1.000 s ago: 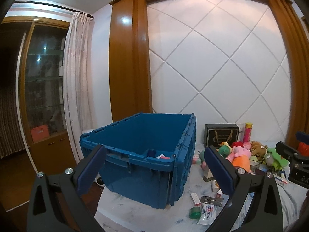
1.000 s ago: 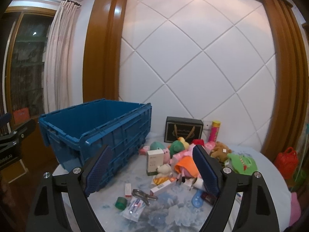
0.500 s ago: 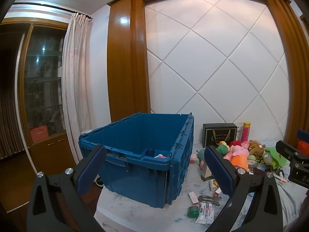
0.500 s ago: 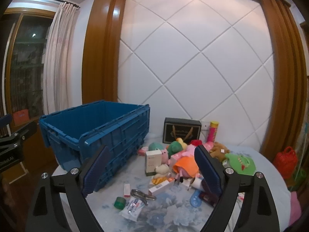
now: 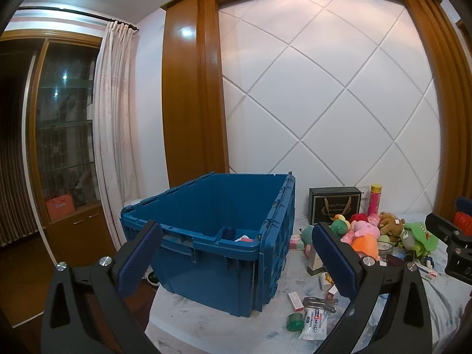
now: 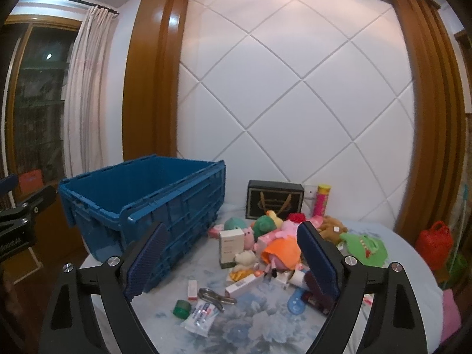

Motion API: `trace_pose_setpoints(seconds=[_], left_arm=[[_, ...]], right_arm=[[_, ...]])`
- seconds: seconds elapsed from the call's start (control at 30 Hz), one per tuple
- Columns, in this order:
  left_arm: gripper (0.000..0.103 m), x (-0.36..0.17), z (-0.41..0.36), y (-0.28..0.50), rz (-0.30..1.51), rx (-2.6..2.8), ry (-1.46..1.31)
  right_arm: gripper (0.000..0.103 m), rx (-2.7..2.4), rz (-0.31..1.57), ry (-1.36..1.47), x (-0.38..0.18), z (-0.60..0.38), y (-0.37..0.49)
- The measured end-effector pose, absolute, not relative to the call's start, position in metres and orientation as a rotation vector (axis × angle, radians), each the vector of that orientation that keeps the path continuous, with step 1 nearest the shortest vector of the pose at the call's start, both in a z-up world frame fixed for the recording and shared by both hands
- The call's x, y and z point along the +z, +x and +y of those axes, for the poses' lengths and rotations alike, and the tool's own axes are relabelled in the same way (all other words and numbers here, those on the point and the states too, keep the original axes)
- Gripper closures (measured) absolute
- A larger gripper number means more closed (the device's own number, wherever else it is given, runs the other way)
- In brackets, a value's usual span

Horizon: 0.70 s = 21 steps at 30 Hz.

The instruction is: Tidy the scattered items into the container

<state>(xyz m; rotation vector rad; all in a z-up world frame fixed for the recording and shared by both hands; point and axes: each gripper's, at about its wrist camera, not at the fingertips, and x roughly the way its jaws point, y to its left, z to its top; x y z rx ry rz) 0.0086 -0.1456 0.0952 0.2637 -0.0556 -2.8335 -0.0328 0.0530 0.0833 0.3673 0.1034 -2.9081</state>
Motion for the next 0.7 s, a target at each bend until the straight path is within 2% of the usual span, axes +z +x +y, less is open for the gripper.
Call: trace_pose_setpoints(seconds=[0.7], left_arm=[[0.0, 0.0969, -0.1422, 0.0046, -0.055, -2.86, 0.269]], right_arm=[[0.012, -2.926, 0.098, 0.358, 0.086, 0.0586, -0.0328]])
